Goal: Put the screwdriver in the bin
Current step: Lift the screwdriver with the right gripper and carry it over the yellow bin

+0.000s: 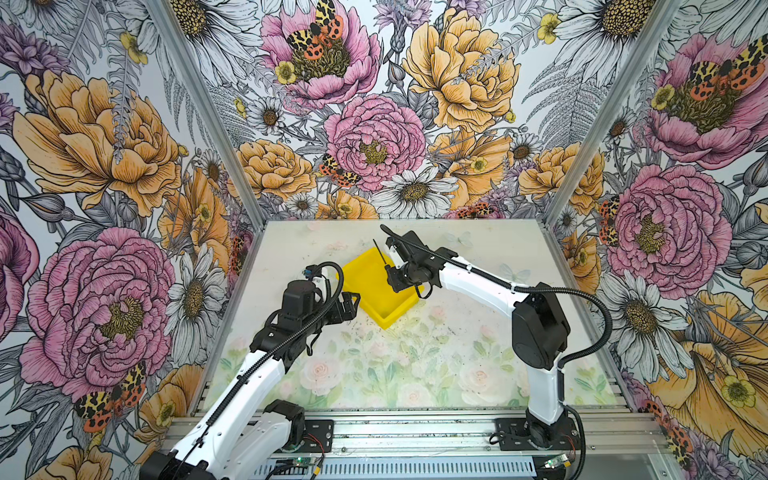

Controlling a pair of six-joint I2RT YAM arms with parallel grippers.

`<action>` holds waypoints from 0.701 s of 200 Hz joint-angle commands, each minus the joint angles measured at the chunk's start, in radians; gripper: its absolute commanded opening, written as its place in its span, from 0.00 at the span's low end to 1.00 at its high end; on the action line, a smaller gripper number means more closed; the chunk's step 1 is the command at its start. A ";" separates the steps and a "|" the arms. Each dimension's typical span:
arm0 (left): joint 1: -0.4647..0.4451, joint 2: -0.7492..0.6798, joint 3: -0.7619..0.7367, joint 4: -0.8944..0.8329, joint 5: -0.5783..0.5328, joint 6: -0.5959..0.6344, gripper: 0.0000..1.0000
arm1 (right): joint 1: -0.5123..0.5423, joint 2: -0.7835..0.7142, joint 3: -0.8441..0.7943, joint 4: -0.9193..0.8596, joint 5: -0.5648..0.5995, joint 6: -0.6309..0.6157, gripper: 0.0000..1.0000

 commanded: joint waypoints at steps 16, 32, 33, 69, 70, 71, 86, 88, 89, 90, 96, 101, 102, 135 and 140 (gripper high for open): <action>0.007 -0.027 -0.028 0.071 0.104 -0.024 0.99 | 0.020 0.049 0.049 0.019 -0.009 0.027 0.05; 0.007 -0.026 -0.026 0.066 0.102 -0.026 0.99 | 0.025 0.065 0.051 0.019 -0.014 0.038 0.05; 0.007 -0.026 -0.026 0.066 0.102 -0.026 0.99 | 0.025 0.066 0.051 0.019 -0.014 0.038 0.05; 0.005 -0.035 -0.023 0.047 0.093 -0.018 0.99 | 0.040 0.100 0.061 0.024 -0.029 0.057 0.07; 0.004 -0.036 -0.023 0.046 0.091 -0.018 0.99 | 0.040 0.101 0.061 0.025 -0.029 0.058 0.07; 0.003 -0.036 -0.023 0.047 0.091 -0.018 0.99 | 0.039 0.101 0.061 0.025 -0.030 0.059 0.07; 0.003 -0.041 -0.025 0.046 0.078 -0.018 0.99 | 0.040 0.112 0.062 0.027 -0.033 0.067 0.08; 0.003 -0.042 -0.025 0.046 0.076 -0.018 0.98 | 0.040 0.112 0.061 0.028 -0.034 0.068 0.08; 0.004 -0.042 -0.025 0.046 0.075 -0.018 0.99 | 0.041 0.113 0.061 0.028 -0.033 0.069 0.08; 0.004 -0.042 -0.025 0.046 0.074 -0.018 0.99 | 0.042 0.114 0.061 0.027 -0.034 0.068 0.08; 0.005 -0.043 -0.025 0.044 0.071 -0.019 0.99 | 0.042 0.116 0.063 0.027 -0.032 0.069 0.09; 0.005 -0.043 -0.025 0.044 0.068 -0.017 0.99 | 0.043 0.118 0.061 0.027 -0.030 0.070 0.09; 0.005 -0.043 -0.025 0.045 0.067 -0.016 0.99 | 0.044 0.117 0.061 0.027 -0.030 0.071 0.09; 0.005 -0.048 -0.025 0.034 0.045 -0.015 0.99 | 0.046 0.121 0.051 0.027 -0.021 0.077 0.13; 0.006 -0.050 -0.025 0.033 0.041 -0.017 0.99 | 0.045 0.122 0.049 0.027 -0.021 0.079 0.13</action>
